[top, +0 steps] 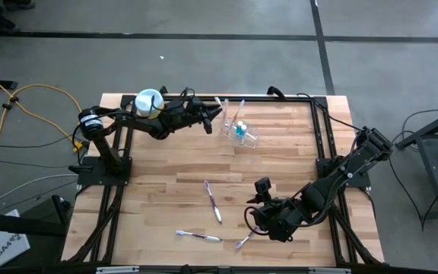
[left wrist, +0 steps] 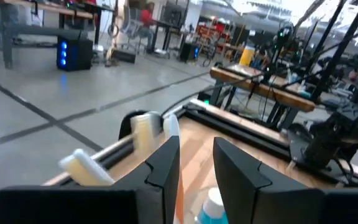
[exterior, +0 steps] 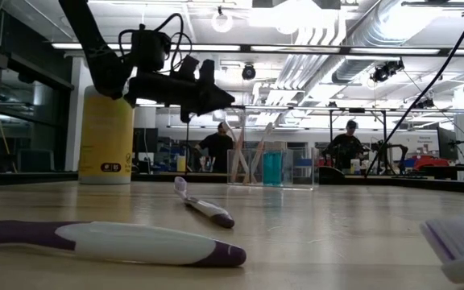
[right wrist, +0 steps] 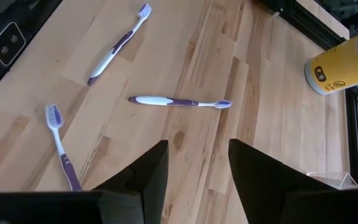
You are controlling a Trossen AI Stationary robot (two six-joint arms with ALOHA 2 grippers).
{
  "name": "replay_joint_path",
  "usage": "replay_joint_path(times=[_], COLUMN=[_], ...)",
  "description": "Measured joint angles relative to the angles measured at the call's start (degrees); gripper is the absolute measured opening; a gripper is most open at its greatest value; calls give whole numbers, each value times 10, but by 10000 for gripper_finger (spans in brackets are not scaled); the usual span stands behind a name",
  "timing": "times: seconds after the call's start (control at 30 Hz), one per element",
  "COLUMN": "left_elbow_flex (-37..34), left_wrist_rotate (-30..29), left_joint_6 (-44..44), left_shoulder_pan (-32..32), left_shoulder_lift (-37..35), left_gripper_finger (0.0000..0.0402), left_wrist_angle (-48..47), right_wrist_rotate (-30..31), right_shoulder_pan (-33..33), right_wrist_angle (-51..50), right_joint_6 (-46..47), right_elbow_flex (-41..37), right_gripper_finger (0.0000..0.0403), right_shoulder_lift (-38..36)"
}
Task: Pick & Place toothbrushing station
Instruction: Put the bottom right purple toothbrush into the transparent organizer
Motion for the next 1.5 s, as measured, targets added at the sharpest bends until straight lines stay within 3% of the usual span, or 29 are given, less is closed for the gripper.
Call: replay_joint_path(times=[0.17, 0.43, 0.57, 0.87, 0.97, 1.1, 1.3, 1.5], left_elbow_flex=[0, 0, 0, 0, -1, -1, -1, -2], left_wrist_rotate=[27, 220, 281, 362, 378, 341, 162, 65], left_joint_6=[0, -20, -60, -84, -67, 3, 101, 112], left_shoulder_pan=[-5, -43, -73, -127, -146, -184, -272, -419], left_shoulder_lift=[0, 0, 0, -15, -48, -122, -265, -302], left_gripper_finger=[95, 95, 95, 95, 95, 95, 95, 95], left_wrist_angle=[23, 91, 104, 39, -25, -160, -443, -493], right_wrist_rotate=[-1, -14, -14, -16, -51, -92, -103, -141], right_shoulder_pan=[0, 0, -2, -9, -9, -9, -9, -19], right_wrist_angle=[0, 0, -1, -71, -72, -72, -66, -55], right_joint_6=[13, 55, 93, 177, 179, 179, 180, 178], right_elbow_flex=[0, -2, -13, -38, -42, -44, -44, -45], right_gripper_finger=[160, 160, 160, 160, 160, 160, 160, 160], right_shoulder_lift=[0, 0, 0, 0, 0, 0, 0, 17])
